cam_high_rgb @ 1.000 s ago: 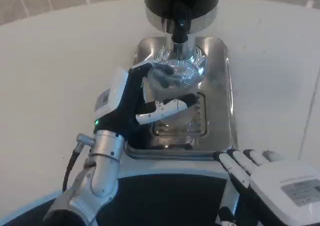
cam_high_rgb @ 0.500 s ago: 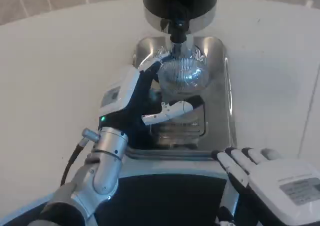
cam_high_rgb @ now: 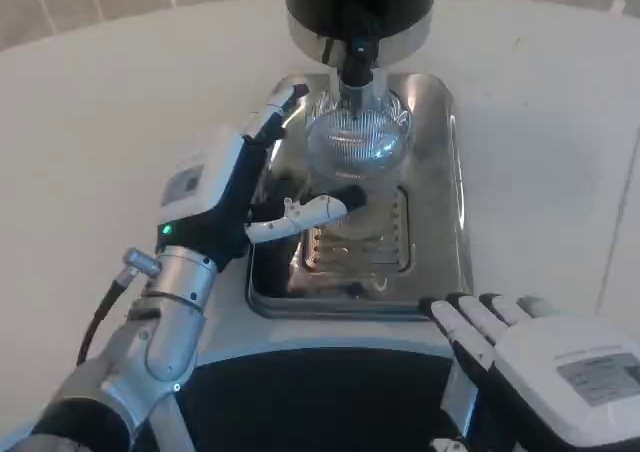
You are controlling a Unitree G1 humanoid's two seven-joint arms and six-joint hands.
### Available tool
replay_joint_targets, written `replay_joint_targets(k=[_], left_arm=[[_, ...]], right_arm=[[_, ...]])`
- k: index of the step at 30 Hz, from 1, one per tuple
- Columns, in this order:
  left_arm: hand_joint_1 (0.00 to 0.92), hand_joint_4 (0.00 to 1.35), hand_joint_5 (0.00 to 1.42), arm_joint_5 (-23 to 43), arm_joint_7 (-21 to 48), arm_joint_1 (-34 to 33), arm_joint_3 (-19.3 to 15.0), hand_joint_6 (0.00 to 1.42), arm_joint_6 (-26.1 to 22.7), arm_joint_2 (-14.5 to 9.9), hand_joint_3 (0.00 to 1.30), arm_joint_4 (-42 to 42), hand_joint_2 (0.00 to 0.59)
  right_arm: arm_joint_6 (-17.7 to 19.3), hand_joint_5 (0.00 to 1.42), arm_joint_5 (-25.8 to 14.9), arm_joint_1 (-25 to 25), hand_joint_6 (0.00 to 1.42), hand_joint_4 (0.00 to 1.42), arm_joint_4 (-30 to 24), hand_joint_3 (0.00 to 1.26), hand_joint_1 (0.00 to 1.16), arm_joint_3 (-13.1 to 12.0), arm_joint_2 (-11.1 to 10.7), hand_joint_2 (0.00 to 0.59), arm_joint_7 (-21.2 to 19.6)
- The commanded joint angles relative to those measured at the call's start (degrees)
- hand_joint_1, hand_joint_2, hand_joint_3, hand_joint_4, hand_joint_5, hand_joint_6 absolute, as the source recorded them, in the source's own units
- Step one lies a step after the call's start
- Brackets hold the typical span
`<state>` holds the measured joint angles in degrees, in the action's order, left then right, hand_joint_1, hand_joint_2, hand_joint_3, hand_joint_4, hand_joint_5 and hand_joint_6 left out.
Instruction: Grasp the cup under the faucet to collect the drink, then remove the cup.
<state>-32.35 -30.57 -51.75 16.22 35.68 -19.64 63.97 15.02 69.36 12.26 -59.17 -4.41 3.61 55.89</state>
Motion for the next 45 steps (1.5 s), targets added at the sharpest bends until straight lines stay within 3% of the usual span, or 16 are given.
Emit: replay_joint_targets(k=[1,7,13,17,21,24,31,37,45], left_arm=[[0.175,0.07,0.3,1.3,1.1,2.2,-0.9,0.41,2.2,-2.6,0.14,-1.7,0.026],[0.156,0.08,0.3,3.9,5.6,6.7,-3.1,0.41,8.1,-8.0,0.14,-6.2,0.025],[0.136,0.15,0.34,6.2,10.0,13.6,-5.9,0.42,12.4,-12.8,0.16,-14.1,0.049],[0.13,0.2,0.36,4.9,12.2,20.7,-7.1,0.38,15.3,-17.3,0.19,-22.2,0.07],[0.134,0.21,0.31,3.6,14.3,27.0,-7.9,0.34,15.6,-20.0,0.19,-28.4,0.079],[0.137,0.19,0.28,2.7,15.9,30.8,-8.4,0.3,15.3,-21.5,0.17,-31.5,0.091],[0.135,0.14,0.24,0.7,18.3,36.1,-9.3,0.25,14.7,-23.0,0.12,-36.5,0.092],[0.122,0.14,0.24,0.9,19.6,39.6,-10.4,0.24,14.5,-23.8,0.11,-38.1,0.092],[0.12,0.13,0.24,1.0,21.2,41.2,-11.7,0.23,13.5,-23.6,0.11,-39.3,0.09]], right_arm=[[-1.0,0.0,0.2,0.0,0.0,0.0,-0.8,0.0,0.23,1.2,3.1,0.526,-0.4],[-3.3,0.0,-1.2,-1.4,0.0,0.0,-0.8,0.0,0.22,2.0,3.0,0.512,-1.8],[-7.1,0.0,-4.5,-4.7,0.0,0.0,-0.8,0.0,0.22,0.2,3.0,0.515,-3.1],[-14.5,0.0,-8.9,-9.2,0.0,0.0,-0.8,0.0,0.21,-2.0,3.5,0.522,-2.4],[-24.0,0.0,-12.2,-14.0,0.0,0.0,-0.6,0.0,0.2,-2.6,1.6,0.541,-1.9],[-31.2,0.0,-15.5,-19.7,0.0,0.0,3.1,0.0,0.19,-3.4,0.6,0.558,-4.0],[-40.5,0.0,-22.8,-26.9,0.0,0.0,9.3,0.0,0.19,-2.3,-1.6,0.569,-10.2],[-45.0,0.0,-27.5,-33.5,0.0,0.0,12.9,0.0,0.19,1.0,-3.6,0.573,-14.4],[-49.2,0.0,-34.6,-39.3,0.0,0.0,16.1,0.0,0.18,3.4,-7.0,0.572,-18.0]])
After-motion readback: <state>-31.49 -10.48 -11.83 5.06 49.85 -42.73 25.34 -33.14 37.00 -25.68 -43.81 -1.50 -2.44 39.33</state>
